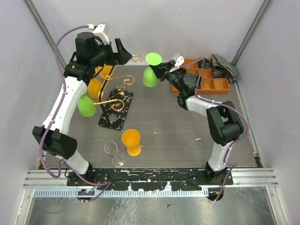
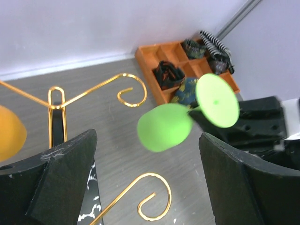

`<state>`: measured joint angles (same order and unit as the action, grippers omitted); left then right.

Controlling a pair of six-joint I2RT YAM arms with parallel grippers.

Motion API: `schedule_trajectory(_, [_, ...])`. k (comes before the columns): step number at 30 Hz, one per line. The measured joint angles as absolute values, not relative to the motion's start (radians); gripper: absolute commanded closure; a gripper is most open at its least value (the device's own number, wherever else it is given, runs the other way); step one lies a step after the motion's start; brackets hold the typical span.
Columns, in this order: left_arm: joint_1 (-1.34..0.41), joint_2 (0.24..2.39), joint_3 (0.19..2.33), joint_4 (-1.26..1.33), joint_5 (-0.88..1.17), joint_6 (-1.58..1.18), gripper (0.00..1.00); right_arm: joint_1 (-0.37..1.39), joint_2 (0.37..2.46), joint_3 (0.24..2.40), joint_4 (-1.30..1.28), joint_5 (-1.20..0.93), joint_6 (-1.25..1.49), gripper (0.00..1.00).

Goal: Place the wine glass upside down on the wine glass rack

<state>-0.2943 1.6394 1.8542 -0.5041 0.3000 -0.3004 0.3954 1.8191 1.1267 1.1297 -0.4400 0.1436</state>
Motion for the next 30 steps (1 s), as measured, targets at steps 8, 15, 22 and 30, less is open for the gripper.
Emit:
schedule_trajectory(8, [-0.294,1.615,1.782,-0.376,0.295,-0.326,0.04,0.436,1.983,1.263,1.182,-0.518,0.165,0.99])
schedule_trajectory(15, [-0.294,1.611,1.777,-0.374,0.278,-0.315,0.04,0.457,2.054,1.361,1.182,-0.552,0.176,0.99])
schedule_trajectory(22, [-0.294,1.611,1.780,-0.381,0.273,-0.296,0.03,0.465,2.121,1.434,1.179,-0.560,0.188,0.99])
schedule_trajectory(30, [-0.291,1.611,1.785,-0.408,0.266,-0.271,0.03,0.477,2.171,1.462,1.179,-0.552,0.190,0.99])
